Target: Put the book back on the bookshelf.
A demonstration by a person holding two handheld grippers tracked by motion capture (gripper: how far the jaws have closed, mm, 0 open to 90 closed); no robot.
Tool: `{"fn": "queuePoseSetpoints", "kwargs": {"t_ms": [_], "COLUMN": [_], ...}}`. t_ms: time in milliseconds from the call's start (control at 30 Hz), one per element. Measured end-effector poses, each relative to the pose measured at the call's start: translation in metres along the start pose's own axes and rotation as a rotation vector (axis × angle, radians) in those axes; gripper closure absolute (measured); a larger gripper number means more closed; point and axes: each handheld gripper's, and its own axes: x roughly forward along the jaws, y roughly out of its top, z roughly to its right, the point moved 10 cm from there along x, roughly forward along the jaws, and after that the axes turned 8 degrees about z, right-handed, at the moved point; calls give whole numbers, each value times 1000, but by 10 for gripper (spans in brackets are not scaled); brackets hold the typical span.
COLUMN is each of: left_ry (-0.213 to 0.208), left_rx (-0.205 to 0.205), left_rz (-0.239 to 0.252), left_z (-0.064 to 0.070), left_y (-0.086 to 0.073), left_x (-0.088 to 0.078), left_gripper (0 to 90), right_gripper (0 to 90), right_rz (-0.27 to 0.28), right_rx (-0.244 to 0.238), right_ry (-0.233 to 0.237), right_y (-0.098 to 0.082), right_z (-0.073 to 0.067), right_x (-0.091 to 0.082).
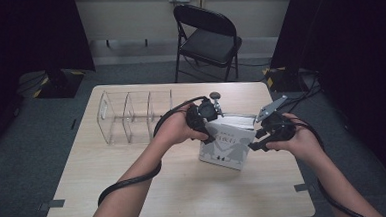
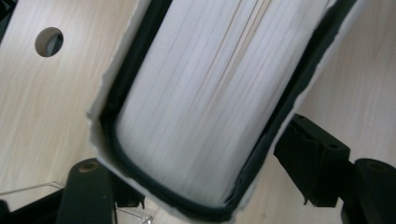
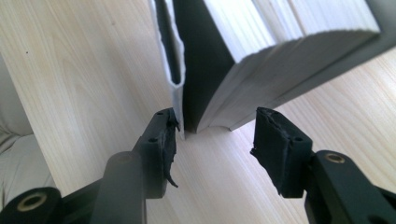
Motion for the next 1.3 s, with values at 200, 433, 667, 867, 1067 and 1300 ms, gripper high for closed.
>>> {"fn": "queuePoseSetpoints", "kwargs": {"t_ms": [200,433,667,867,1067,1300], "left_ry": [-20,-29,-92,-126,-100,-87], "left_rx": [34,74,100,54,26,-22], "left_rz": [24,18,-14,-31,-110,-141], "left_z": [6,10,21,30,37,37], "left_y": [6,25,28,27,23,4], "left_x": [1,8,10,7,1,-12], "left_gripper": [277,279,383,497,513,514], "right_gripper": [485,483,479,435,388,343], "right_rz": [9,-3,5,-6,-3,21], "right_rx": [10,13,10,42,47,64], "right_ry": [-5,-11,-21,-28,-30,-26], "right_y": [-6,-11,-15,-23,-24,-29], "right_z": [5,5,9,10,8,5], "right_x": [-1,0,-1,1,5,16]}}
